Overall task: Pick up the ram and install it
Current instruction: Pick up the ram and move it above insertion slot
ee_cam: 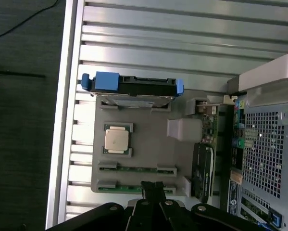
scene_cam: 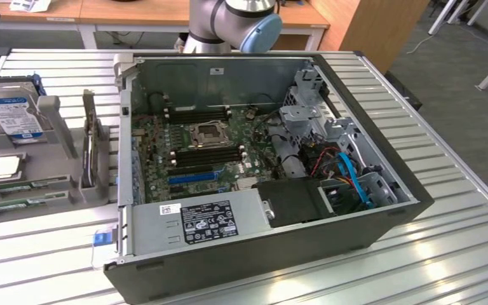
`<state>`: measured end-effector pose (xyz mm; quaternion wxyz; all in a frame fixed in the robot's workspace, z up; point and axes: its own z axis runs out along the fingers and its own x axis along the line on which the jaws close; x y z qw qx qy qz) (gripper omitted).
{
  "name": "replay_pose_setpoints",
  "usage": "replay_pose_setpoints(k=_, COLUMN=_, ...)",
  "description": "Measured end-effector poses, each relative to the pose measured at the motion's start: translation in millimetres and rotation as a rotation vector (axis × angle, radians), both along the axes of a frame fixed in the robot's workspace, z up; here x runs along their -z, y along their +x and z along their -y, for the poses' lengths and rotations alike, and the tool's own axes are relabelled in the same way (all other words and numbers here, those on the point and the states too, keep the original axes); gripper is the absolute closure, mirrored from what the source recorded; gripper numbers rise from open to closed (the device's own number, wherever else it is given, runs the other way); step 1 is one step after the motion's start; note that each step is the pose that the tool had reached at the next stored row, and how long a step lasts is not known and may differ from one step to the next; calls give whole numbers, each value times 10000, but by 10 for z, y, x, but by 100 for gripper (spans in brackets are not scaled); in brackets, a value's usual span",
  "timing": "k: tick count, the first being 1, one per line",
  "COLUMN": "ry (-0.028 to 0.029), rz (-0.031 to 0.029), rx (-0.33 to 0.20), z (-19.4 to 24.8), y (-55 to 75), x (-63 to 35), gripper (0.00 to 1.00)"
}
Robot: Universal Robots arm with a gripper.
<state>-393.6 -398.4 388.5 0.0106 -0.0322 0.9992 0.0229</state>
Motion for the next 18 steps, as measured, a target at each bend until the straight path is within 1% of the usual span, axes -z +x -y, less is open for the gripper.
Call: replay_pose_setpoints(k=18, ry=0, rz=1, rx=-1958, z=0, y=0, x=2, gripper=90)
